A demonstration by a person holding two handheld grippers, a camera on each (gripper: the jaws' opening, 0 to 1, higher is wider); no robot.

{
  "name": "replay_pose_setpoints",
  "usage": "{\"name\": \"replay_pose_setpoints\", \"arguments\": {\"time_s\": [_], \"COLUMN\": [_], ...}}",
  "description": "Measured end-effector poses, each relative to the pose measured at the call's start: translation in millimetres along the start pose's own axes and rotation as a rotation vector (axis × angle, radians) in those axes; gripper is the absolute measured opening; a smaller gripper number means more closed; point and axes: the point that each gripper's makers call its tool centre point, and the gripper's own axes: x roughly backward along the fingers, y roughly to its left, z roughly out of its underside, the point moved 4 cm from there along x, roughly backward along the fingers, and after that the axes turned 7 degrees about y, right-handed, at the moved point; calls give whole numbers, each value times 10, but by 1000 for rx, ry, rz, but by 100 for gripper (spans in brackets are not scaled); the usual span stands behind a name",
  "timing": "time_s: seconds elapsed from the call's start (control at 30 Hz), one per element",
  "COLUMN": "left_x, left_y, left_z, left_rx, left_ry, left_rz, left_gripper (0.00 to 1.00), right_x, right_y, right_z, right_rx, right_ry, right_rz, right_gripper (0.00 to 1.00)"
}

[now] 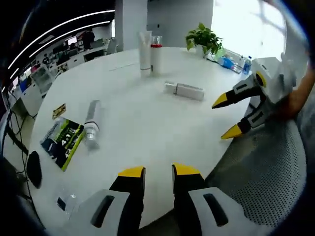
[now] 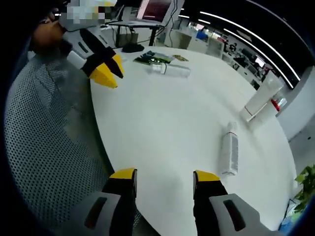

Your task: Arrange the skincare products in the storage area until every visible bottle or jar stands upright without overlapping.

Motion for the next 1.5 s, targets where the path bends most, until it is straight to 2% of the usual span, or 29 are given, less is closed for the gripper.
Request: {"name": "replay_pose_setpoints", "arguments": {"time_s": [0.03,0.2,0.3,0.43,0.6,0.67,0.73,0.8,0.9,0.97,1.03,1.27,1.37,1.5], "left_x": [-3,-73,-145,-264,-407,-462,-523,-576,-589,-604,-612,-640,-599,-524], "left_y": [34,570,840,989,1041,1054,1067,1090,1144,1140,1123,1136,1113,1069], "left_z": [-10,-226,-295,-306,-310,-321,-325,-298,-346,-363,-378,-383,-354,-377], "left_rx": [12,135,185,138,144,119,68,53,63,40,11,96,102,151], "left_ry": [-5,-101,-126,-101,-73,-60,-34,4,-1,15,40,73,79,42], "left_rz": [-7,-129,-196,-237,-227,-225,-219,-208,-183,-169,-154,-155,-148,-137], "left_gripper": [20,21,22,20,22,23,24,25,27,26,18,15,15,15], "right_x": [4,1,2,-1,8,4,7,9,10,2,-6,-9,-7,-9], "right_y": [0,3,5,13,42,23,19,16,4,28,28,33,34,36], "right_z": [-2,-8,-9,-12,-40,-26,-24,-16,-7,-14,-4,-5,-11,-7], "right_rx": [0,2,0,10,39,32,31,35,28,42,41,33,33,35], "right_ry": [-2,-2,-3,-6,-17,-13,-17,-16,-11,-10,-7,-3,-7,-5], "right_rz": [1,2,2,0,1,6,7,9,11,4,2,-6,-6,-8], "right_gripper": [40,40,40,39,38,38,38,38,37,37,37,36,36,36]}}
